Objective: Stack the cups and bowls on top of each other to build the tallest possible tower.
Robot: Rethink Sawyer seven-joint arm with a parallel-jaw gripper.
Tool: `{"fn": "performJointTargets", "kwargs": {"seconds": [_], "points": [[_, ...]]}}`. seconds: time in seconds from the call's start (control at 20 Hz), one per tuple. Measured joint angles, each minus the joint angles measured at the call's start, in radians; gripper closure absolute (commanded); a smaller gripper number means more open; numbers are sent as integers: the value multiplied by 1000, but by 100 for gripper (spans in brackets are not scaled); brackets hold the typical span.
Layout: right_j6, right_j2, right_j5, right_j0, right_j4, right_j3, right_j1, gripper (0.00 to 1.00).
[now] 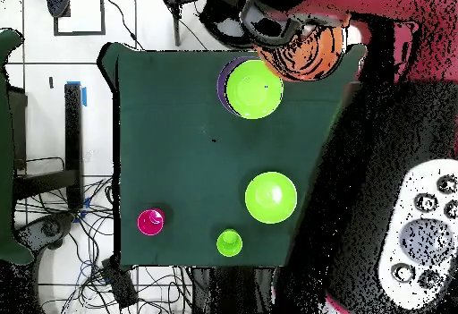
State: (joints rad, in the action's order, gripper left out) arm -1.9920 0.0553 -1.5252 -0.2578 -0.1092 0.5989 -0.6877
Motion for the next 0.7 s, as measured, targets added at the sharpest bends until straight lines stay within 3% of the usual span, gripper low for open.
{"fn": "performJointTargets", "kwargs": {"seconds": [0.7], "points": [[0, 2, -87, 42, -3, -210, 47, 100]]}}
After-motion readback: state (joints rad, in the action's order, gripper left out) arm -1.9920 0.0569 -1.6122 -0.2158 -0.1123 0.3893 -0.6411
